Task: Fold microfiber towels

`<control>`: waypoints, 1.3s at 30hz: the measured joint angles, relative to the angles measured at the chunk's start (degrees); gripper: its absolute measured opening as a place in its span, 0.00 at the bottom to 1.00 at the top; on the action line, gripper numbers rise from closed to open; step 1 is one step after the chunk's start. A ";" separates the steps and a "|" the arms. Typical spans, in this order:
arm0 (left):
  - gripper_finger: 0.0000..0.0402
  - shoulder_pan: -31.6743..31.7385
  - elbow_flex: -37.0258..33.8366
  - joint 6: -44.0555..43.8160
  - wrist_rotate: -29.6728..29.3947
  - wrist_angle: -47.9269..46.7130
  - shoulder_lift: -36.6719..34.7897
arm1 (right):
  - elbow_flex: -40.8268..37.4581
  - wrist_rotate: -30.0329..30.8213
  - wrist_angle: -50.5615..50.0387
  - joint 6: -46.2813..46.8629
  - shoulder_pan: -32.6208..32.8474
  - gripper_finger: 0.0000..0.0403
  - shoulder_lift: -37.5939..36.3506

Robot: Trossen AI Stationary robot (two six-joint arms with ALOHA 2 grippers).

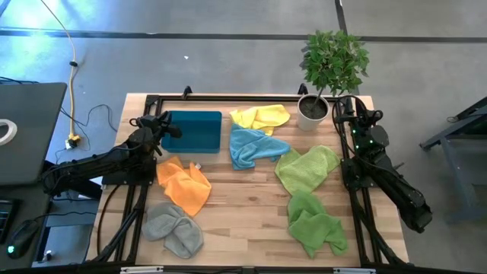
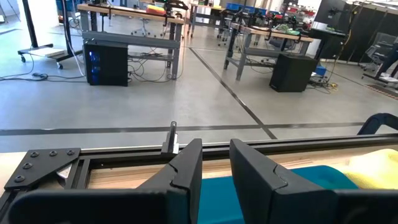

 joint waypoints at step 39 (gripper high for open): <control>0.18 0.00 0.01 0.00 0.00 0.01 0.00 | 0.00 -57.66 0.47 20.65 0.03 0.42 0.01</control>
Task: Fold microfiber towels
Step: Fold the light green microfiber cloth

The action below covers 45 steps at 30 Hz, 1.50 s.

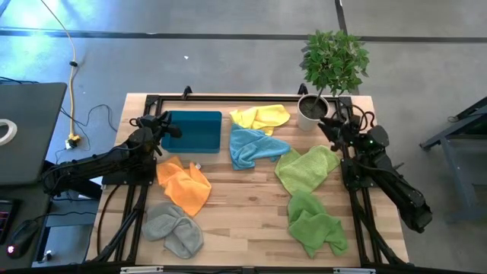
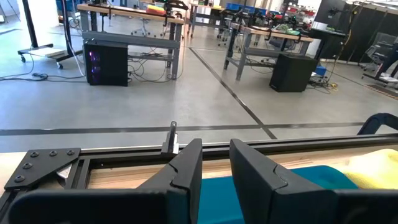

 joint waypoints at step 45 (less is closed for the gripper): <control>0.18 -0.01 0.59 9.64 23.52 22.54 0.00 | 0.00 4.51 0.02 -3.04 1.06 0.42 -0.01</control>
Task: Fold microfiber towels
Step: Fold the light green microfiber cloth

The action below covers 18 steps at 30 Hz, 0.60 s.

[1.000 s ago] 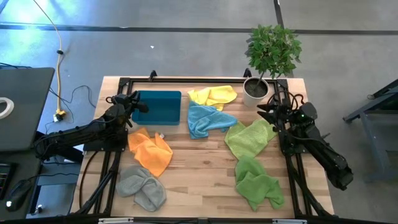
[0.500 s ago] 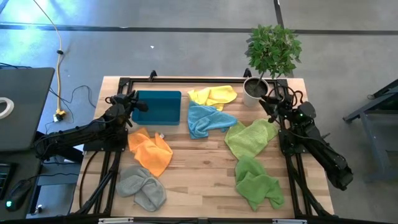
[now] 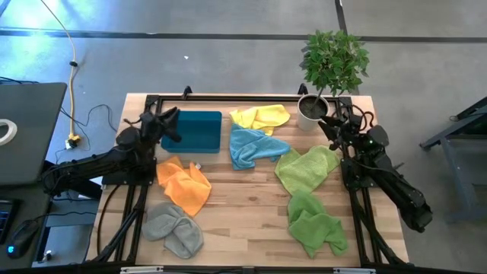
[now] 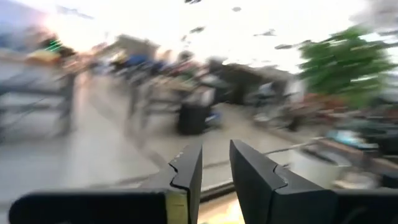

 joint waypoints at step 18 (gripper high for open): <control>0.18 -1.71 15.22 10.38 12.15 1.49 15.27 | 3.52 10.32 8.64 -8.37 11.45 0.42 5.89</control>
